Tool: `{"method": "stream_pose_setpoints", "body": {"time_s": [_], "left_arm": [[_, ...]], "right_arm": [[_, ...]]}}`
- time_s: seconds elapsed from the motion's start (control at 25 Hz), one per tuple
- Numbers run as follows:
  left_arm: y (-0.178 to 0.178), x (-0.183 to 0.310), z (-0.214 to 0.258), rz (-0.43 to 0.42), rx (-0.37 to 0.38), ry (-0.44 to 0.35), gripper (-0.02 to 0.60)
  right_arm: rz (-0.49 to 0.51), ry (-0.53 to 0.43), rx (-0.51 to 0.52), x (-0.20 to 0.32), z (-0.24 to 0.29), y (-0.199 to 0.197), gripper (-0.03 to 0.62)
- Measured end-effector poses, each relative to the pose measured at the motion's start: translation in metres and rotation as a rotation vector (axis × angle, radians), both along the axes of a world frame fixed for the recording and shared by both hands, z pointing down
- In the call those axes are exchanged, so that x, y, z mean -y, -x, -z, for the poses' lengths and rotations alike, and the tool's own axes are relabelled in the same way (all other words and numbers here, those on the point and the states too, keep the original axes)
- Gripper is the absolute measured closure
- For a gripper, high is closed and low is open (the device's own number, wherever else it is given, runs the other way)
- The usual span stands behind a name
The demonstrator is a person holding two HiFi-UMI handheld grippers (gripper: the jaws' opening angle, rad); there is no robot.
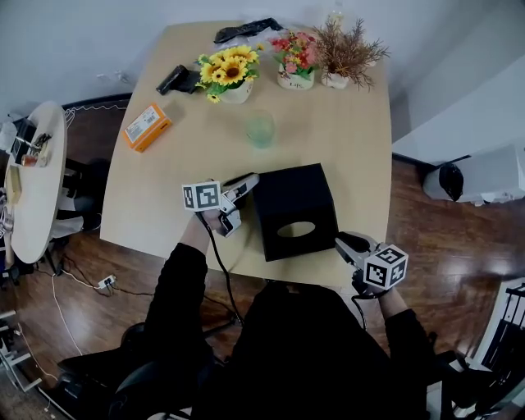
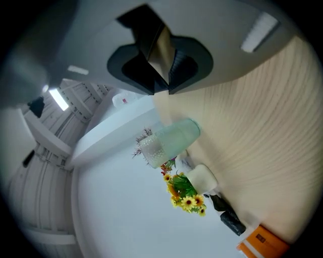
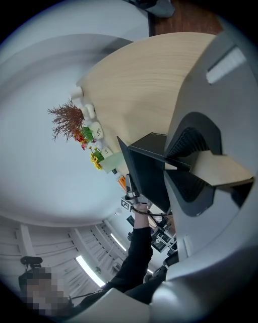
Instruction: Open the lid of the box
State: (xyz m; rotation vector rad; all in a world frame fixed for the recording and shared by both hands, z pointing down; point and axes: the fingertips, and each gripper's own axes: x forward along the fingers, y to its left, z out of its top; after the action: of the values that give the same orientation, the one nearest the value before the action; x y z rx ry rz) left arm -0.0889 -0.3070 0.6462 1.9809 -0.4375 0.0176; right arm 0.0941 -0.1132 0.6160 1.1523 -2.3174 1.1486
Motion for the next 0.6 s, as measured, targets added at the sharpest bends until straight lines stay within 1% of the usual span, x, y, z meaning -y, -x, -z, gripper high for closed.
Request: {"method": "stream_pose_setpoints", "body": {"time_s": [0.2,0.32,0.4,0.48,0.56,0.6], "left_arm": [[0.001,0.0,-0.002,0.002,-0.002,0.012,0.508],[0.002,0.0,-0.003,0.008,0.023,0.007,0.505],[0.01,0.007,-0.005,0.064,0.056,0.003,0.508],[0.027,0.017,-0.009,0.161,0.099,0.003,0.508],[0.045,0.023,-0.013,0.235,0.164,-0.002,0.508],[0.052,0.022,-0.014,0.254,0.205,-0.011,0.508]], "right_arm": [[0.009,-0.002,-0.011,0.0,0.0,0.002,0.513],[0.016,-0.002,-0.015,0.0,0.0,0.002,0.513],[0.021,-0.003,-0.017,0.0,0.0,0.002,0.511],[0.026,-0.003,-0.018,0.0,0.0,0.002,0.511],[0.03,-0.003,-0.02,0.0,0.0,0.001,0.511],[0.033,-0.003,-0.021,-0.001,0.0,0.001,0.511]]}}
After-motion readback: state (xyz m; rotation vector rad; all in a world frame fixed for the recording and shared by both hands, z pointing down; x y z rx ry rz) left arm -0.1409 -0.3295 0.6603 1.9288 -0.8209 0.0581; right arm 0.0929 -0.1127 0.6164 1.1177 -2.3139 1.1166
